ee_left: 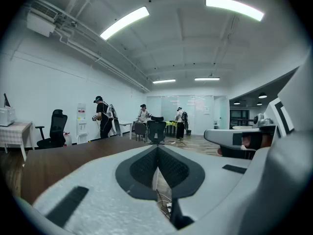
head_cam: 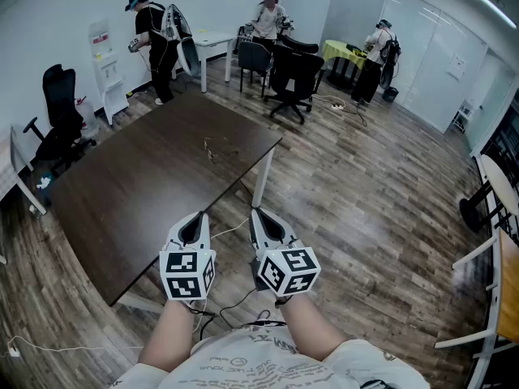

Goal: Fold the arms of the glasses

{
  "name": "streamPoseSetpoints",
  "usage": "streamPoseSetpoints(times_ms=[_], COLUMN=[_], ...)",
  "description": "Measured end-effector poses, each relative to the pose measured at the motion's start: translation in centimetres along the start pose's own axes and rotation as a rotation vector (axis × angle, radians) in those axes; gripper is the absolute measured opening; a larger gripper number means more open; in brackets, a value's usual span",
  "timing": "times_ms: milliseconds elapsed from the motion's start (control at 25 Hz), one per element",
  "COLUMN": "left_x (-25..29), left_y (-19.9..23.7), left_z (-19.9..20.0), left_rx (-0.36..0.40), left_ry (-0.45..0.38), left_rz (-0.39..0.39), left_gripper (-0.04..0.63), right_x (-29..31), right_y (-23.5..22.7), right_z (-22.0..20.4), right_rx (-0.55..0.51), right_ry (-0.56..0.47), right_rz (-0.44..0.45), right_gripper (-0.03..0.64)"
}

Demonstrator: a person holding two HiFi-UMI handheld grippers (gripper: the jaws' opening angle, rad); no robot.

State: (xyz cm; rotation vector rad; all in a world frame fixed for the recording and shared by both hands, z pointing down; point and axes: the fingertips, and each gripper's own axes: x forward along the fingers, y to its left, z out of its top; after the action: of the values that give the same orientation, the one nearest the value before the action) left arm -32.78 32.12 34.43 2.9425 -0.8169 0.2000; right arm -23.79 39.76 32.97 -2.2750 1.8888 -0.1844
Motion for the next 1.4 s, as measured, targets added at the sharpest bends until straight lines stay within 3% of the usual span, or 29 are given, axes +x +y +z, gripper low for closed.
streamPoseSetpoints(times_ms=[440, 1040, 1400], left_x=[3.5, 10.0, 11.9], left_y=[-3.1, -8.8, -9.2], left_z=[-0.1, -2.0, -2.6], left_rx=[-0.001, -0.004, 0.013], left_ry=[0.02, 0.064, 0.09], left_rz=[0.019, 0.066, 0.064], left_gripper=[0.014, 0.014, 0.015], right_x=[0.1, -0.4, 0.3], right_y=[-4.1, -13.4, -14.8], right_z=[0.3, -1.0, -1.2], right_rx=[-0.02, -0.005, 0.014], right_ry=[0.021, 0.085, 0.094], right_rz=[0.027, 0.035, 0.052], right_gripper=[0.015, 0.017, 0.017])
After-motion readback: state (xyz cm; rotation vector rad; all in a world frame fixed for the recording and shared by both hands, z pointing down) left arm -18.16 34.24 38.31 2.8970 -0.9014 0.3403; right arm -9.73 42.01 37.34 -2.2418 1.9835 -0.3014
